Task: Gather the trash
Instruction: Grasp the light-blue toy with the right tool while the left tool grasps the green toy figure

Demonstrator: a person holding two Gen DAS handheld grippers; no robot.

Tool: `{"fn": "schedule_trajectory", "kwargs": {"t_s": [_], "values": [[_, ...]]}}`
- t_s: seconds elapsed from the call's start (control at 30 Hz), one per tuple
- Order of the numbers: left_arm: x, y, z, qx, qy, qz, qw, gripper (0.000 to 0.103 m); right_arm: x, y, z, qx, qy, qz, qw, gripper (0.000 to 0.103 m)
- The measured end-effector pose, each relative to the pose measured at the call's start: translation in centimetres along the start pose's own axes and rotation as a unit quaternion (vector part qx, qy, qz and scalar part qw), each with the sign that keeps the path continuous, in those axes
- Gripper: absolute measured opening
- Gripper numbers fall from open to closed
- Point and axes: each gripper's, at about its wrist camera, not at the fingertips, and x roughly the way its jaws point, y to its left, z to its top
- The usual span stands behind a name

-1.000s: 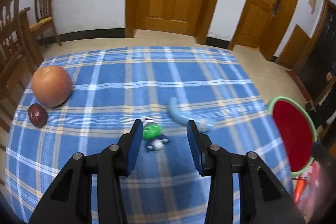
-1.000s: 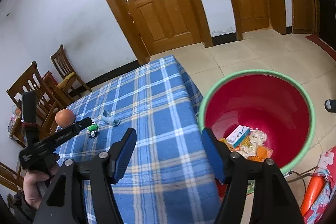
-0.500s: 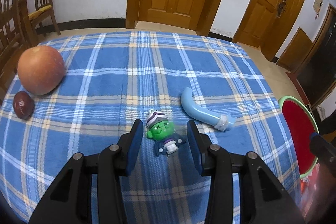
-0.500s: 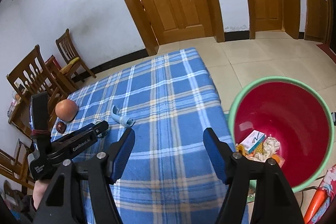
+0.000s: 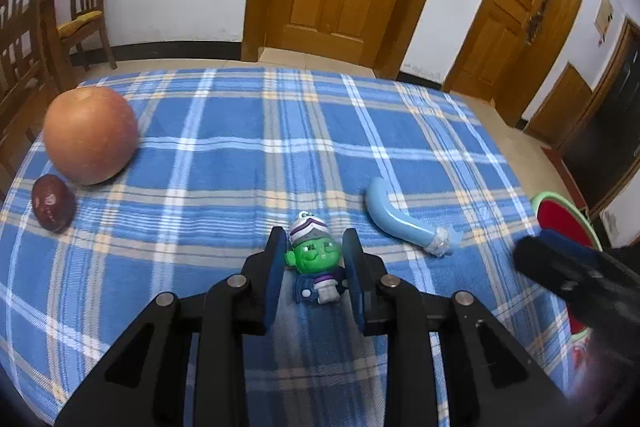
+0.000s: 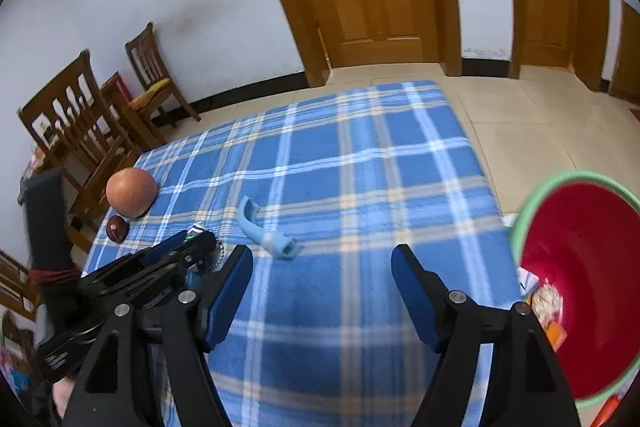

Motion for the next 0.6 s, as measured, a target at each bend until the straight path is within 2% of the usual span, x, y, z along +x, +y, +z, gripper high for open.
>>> {"fn": "schedule_trajectory", "kwargs": {"t_s": [0.23,0.3,0.4,0.47,0.5,0.57,0.6], "values": [[-1.4,0.9,0.2,-0.015,-0.020,0.008,0.9997,0.029,3.6,3.0,0.7,-0.059,0.021,-0.010,0.998,0.074],[-1.4,1.2,0.2,-0.020,-0.020,0.008,0.9996,0.029,4.5,3.6,0.7,-0.073,0.027,-0.018,0.997,0.071],[-1.3,1.5,0.3,-0.027,-0.018,0.007,0.9995,0.029,5.5,4.0,0.7,-0.085,0.036,-0.020,0.996,0.060],[-1.2,1.7,0.3,-0.030,-0.016,0.006,0.9994,0.029,6.0,4.1,0.5,-0.088,0.043,-0.019,0.995,0.044],[-1.1,1.7,0.3,-0.031,-0.016,0.006,0.9994,0.029,6.1,4.3,0.4,-0.087,0.043,-0.019,0.995,0.042],[-1.1,1.8,0.2,-0.033,-0.015,0.005,0.9993,0.029,6.1,4.4,0.3,-0.093,0.042,-0.018,0.995,0.029],[-1.1,1.7,0.2,-0.033,-0.016,0.004,0.9993,0.029,6.0,4.4,0.2,-0.092,0.041,-0.014,0.995,0.027]]}}
